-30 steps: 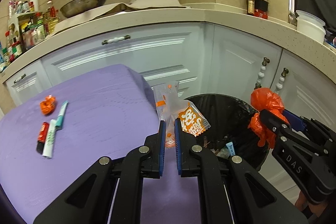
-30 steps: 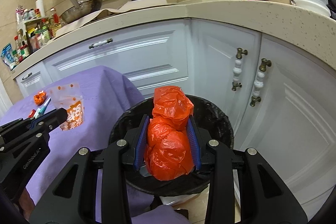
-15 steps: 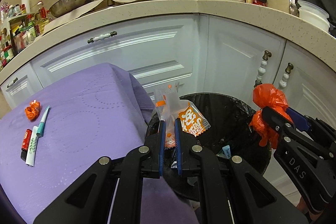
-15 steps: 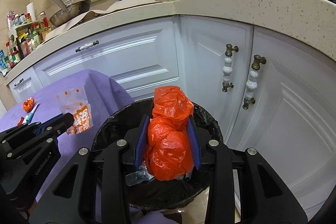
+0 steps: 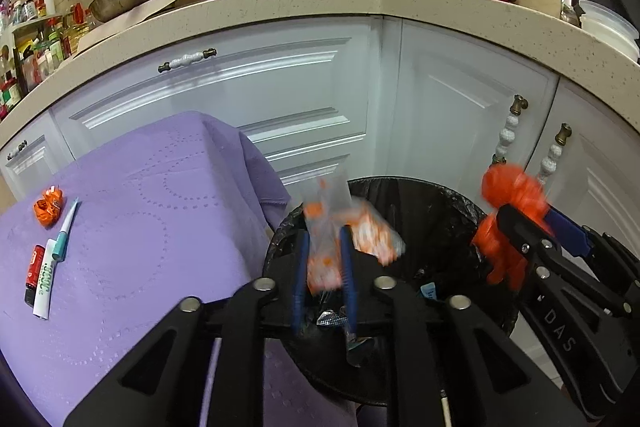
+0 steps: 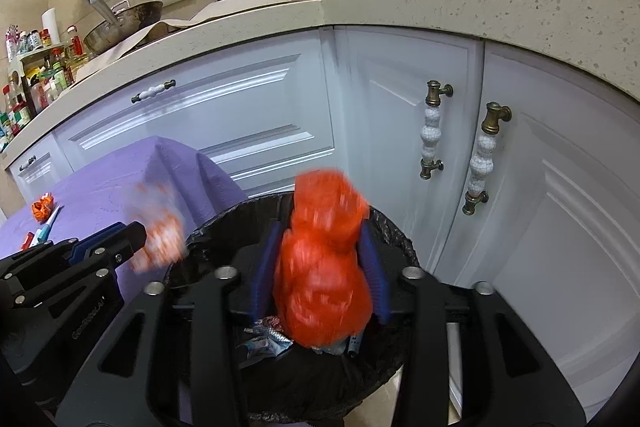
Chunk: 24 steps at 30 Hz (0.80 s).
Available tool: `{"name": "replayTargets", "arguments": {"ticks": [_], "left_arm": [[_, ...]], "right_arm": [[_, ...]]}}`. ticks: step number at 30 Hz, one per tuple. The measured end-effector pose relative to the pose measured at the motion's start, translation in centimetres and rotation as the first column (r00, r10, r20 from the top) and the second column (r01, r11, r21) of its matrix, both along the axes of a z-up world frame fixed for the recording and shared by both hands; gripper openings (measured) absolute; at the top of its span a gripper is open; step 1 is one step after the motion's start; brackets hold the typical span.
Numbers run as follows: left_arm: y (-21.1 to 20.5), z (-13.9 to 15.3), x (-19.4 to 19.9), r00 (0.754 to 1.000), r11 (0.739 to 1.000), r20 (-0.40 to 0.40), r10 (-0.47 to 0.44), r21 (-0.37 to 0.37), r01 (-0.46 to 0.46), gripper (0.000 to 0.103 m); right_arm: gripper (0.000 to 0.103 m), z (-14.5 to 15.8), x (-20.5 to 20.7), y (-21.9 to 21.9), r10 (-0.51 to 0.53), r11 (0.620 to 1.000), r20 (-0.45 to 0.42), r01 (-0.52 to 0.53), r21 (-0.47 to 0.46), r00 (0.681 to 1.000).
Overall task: Collect trash
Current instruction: 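Carry snack bag and orange bags over the black bin and open both tools, then move both open tools back over the table toward the remaining items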
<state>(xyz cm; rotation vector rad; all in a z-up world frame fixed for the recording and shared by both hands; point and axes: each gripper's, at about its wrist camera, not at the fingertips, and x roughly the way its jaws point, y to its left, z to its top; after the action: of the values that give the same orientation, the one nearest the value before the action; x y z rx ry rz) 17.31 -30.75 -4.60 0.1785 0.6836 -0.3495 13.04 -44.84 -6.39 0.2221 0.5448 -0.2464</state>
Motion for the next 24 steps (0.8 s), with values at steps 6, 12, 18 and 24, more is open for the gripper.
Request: {"name": "replayTargets", "arguments": {"ticks": [6,12,18,24], "left_arm": [[0.0,0.1,0.0,1.0,1.0,0.006,0.009,-0.012,-0.008,0.047],[0.4,0.2,0.0,1.0,1.0,0.009,0.018,-0.014,-0.017,0.053],[1.6,0.5,-0.3,0.999,0.999,0.02,0.03,-0.011,-0.03,0.053],[4.1,1.1,-0.5,0.998,0.998,0.025,0.061,-0.013,-0.06,0.053]], "right_arm": [[0.049,0.0,-0.2,-0.1,-0.018,1.0,0.003,0.018,-0.008,1.0],[0.049,-0.1,-0.6,-0.1,-0.027,1.0,0.001,0.027,-0.01,1.0],[0.049,0.2,-0.7,0.2,-0.029,1.0,0.003,0.029,-0.01,1.0],[0.049,0.7,-0.7,1.6,-0.012,1.0,0.008,0.012,0.003,1.0]]}}
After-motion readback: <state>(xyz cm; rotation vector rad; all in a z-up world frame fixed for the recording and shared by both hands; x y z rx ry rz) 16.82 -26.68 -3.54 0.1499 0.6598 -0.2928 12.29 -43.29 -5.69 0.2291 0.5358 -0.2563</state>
